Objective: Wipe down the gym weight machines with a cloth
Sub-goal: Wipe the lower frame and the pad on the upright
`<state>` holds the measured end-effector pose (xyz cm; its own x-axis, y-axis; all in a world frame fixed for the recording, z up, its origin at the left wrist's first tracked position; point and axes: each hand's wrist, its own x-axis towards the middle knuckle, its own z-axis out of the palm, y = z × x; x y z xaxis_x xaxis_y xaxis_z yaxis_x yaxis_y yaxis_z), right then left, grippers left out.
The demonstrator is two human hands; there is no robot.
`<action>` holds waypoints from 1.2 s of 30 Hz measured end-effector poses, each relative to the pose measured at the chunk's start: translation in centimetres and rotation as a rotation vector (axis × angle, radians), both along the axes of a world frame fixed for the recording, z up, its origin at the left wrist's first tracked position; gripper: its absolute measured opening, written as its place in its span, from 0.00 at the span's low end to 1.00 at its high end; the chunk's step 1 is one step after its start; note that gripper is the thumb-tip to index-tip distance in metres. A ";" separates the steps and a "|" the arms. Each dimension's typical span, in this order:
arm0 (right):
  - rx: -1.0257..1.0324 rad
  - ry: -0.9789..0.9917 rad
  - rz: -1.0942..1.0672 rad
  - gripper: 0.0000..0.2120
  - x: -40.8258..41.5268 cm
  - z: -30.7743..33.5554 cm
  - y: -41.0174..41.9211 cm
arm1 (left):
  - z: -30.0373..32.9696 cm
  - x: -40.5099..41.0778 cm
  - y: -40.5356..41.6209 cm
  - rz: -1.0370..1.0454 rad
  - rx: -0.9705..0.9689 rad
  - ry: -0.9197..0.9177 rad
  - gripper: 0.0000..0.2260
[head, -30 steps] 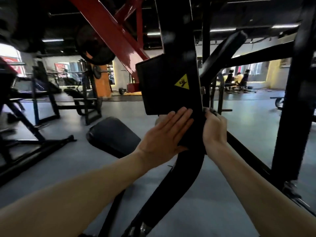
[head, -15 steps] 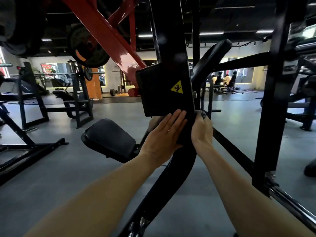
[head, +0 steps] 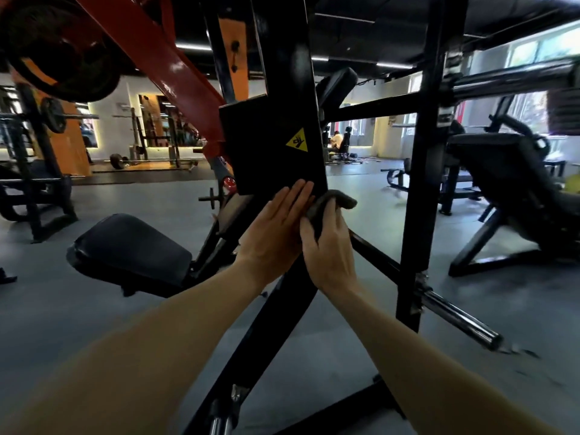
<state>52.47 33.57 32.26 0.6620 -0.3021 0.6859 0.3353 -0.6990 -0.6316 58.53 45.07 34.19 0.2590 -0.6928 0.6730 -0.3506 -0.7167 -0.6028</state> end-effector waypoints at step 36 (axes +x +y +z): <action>-0.550 0.847 0.707 0.17 9.3 -33.1 -21.7 | -41.1 -4.1 -15.8 0.164 -1.160 1.189 0.04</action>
<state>61.75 11.88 -0.87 0.8600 0.4968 -0.1166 0.3763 -0.7717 -0.5128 54.42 29.26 -6.95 0.9829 0.0839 0.1637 -0.0736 -0.6361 0.7681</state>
